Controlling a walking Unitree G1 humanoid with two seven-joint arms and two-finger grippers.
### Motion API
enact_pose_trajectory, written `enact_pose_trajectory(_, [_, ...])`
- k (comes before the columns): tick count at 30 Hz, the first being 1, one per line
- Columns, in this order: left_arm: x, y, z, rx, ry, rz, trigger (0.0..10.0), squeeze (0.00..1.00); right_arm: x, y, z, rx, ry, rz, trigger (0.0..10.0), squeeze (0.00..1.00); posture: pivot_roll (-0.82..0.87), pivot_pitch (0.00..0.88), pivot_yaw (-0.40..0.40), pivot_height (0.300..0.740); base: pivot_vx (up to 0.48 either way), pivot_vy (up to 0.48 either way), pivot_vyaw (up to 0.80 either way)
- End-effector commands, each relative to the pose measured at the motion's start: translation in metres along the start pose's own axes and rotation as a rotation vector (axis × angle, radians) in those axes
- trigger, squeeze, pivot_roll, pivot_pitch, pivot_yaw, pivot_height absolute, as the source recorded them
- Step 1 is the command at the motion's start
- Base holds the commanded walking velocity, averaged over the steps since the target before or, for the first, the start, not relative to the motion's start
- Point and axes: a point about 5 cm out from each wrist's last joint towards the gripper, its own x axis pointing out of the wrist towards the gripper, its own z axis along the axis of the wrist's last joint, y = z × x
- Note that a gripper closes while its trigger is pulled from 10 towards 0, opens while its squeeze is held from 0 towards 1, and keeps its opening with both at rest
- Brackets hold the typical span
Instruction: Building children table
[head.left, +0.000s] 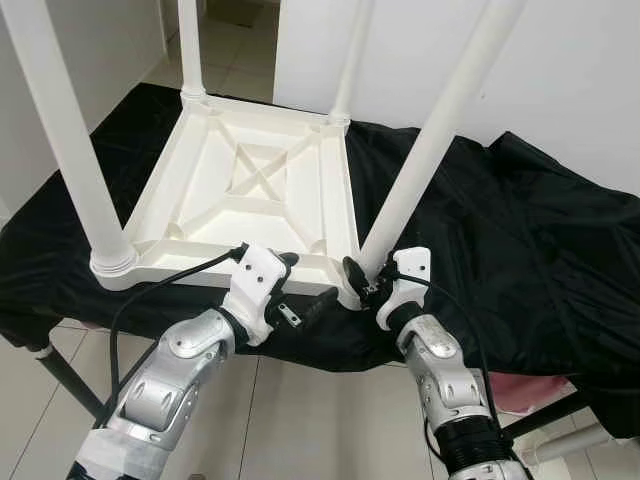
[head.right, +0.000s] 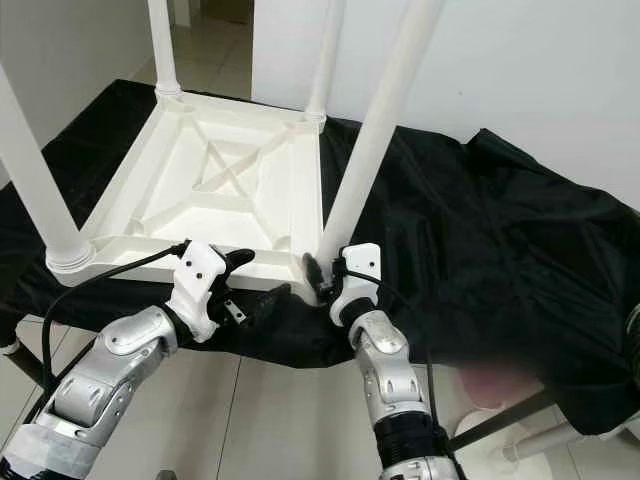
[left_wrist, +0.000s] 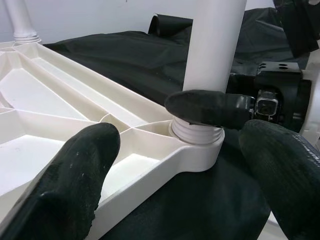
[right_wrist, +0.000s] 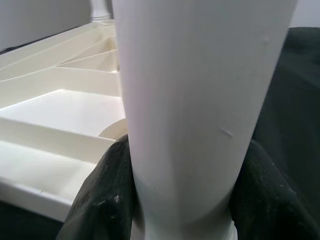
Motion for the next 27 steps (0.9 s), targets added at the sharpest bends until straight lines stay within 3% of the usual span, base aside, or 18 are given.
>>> enact_pose_trajectory(1, [0.003, -0.004, -0.001, 0.002, 0.001, -0.039, 10.0, 0.00, -0.004, -0.013, -0.008, 0.002, 0.033, -0.144, 10.0, 0.00, 0.06, 0.018, -0.131, 0.740, 0.000, 0.000, 0.00])
enact_pose_trajectory(7, [0.003, -0.005, -0.001, -0.004, -0.005, -0.034, 10.0, 0.00, 0.002, 0.000, -0.006, 0.047, 0.033, -0.233, 10.0, 0.00, 0.07, 0.029, -0.131, 0.740, 0.000, 0.000, 0.00])
enact_pose_trajectory(11, [0.002, -0.005, -0.001, -0.006, -0.004, -0.028, 10.0, 0.00, 0.002, 0.010, -0.004, 0.018, 0.026, -0.188, 10.0, 0.00, 0.07, 0.036, -0.135, 0.740, 0.000, 0.000, 0.00])
enact_pose_trajectory(16, [0.002, -0.005, -0.001, -0.009, -0.004, -0.024, 10.0, 0.00, 0.000, 0.011, -0.002, 0.028, 0.016, -0.149, 10.0, 0.00, 0.07, 0.046, -0.136, 0.740, 0.000, 0.000, 0.00])
enact_pose_trajectory(17, [0.002, -0.006, -0.001, -0.011, -0.004, -0.023, 10.0, 0.00, 0.000, 0.010, -0.001, 0.039, 0.004, -0.125, 10.0, 0.63, 0.07, 0.050, -0.136, 0.740, 0.000, 0.000, 0.00])
enact_pose_trajectory(18, [0.002, -0.006, -0.001, -0.011, -0.004, -0.023, 10.0, 0.00, 0.000, 0.010, -0.001, 0.039, 0.004, -0.125, 10.0, 0.63, 0.07, 0.050, -0.136, 0.740, 0.000, 0.000, 0.00])
enact_pose_trajectory(19, [0.001, -0.006, -0.001, -0.013, -0.004, -0.021, 10.0, 0.00, -0.001, 0.008, 0.002, 0.031, -0.017, -0.097, 10.0, 1.00, 0.07, 0.057, -0.136, 0.740, 0.000, 0.000, 0.00])
enact_pose_trajectory(23, [0.001, -0.007, -0.001, -0.015, -0.003, -0.021, 10.0, 0.00, -0.003, 0.005, 0.005, 0.027, -0.039, -0.073, 10.0, 1.00, 0.07, 0.057, -0.136, 0.740, 0.000, 0.000, 0.00])
enact_pose_trajectory(27, [0.001, -0.011, -0.001, -0.027, -0.004, -0.029, 10.0, 0.00, -0.014, -0.010, 0.010, -0.013, -0.089, 0.000, 10.0, 1.00, 0.06, 0.078, -0.130, 0.740, 0.000, 0.000, 0.00])
